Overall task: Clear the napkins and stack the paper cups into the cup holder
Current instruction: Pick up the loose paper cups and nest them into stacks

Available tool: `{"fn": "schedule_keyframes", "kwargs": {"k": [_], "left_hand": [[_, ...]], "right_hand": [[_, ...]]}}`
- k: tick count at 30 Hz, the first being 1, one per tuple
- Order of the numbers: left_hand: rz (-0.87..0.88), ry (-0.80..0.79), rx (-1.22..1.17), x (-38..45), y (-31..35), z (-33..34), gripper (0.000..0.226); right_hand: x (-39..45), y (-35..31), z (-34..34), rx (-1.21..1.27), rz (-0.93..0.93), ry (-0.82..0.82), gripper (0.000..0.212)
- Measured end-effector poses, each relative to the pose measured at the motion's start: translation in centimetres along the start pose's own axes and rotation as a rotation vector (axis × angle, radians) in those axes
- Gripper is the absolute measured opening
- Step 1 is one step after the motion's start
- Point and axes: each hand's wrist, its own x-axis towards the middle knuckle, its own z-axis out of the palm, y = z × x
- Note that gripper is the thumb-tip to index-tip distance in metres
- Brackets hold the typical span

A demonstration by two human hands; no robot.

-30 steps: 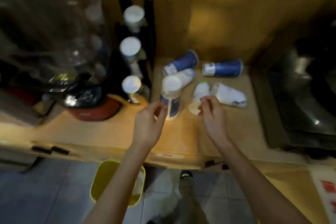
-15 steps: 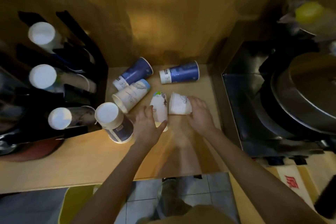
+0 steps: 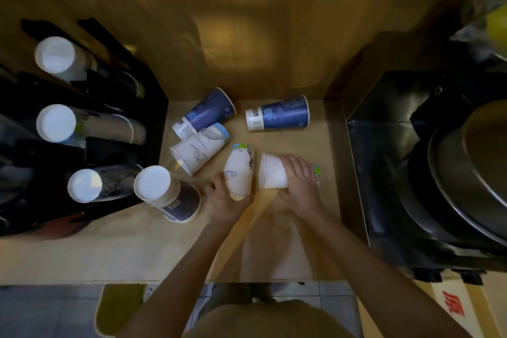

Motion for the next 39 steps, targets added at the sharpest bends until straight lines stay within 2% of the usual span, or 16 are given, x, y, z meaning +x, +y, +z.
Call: {"fn": "schedule_keyframes", "kwargs": {"k": [4, 8, 11, 14, 20, 22, 27, 30, 32, 34, 39], "left_hand": [[0.007, -0.022, 0.099, 0.1, 0.9, -1.2, 0.1], [0.182, 0.175, 0.192, -0.8, 2.3, -3.3, 0.103], [0.321, 0.286, 0.187, -1.0, 2.9, -4.2, 0.094], [0.393, 0.288, 0.18, -0.7, 3.3, -4.5, 0.091], [0.565, 0.107, 0.043, -0.4, 2.7, -4.0, 0.092], [0.604, 0.13, 0.009, -0.1, 2.5, -3.7, 0.087], [0.626, 0.176, -0.044, 0.8, 1.8, -3.3, 0.093], [0.571, 0.088, -0.182, 0.9, 1.8, -3.3, 0.103], [0.539, 0.064, -0.222, 1.3, 1.7, -3.2, 0.105], [0.532, 0.025, -0.27, 1.7, 1.5, -3.1, 0.101], [0.521, -0.034, -0.272, 2.9, 1.4, -2.5, 0.09]], "right_hand": [[0.4, 0.4, -0.4, 0.073, 0.097, -0.064, 0.081], [1.3, 0.8, -1.9, 0.193, 0.218, -0.145, 0.086], [1.5, 0.6, -3.4, 0.418, 0.347, -0.058, 0.078], [1.6, -0.6, -6.0, 0.683, 0.44, 0.021, 0.072], [0.5, -5.2, -11.3, 1.109, 0.366, 0.291, 0.078], [-0.7, -6.8, -12.3, 1.183, 0.313, 0.34, 0.075], [-2.0, -9.3, -10.9, 1.179, 0.239, 0.334, 0.08], [-1.7, -9.6, -9.0, 1.11, 0.264, 0.282, 0.094], [-1.4, -9.4, -8.0, 1.026, 0.257, 0.267, 0.091], [-1.1, -9.0, -7.3, 0.95, 0.231, 0.259, 0.086], [-0.4, -7.9, -5.9, 0.786, 0.199, 0.206, 0.093]]}}
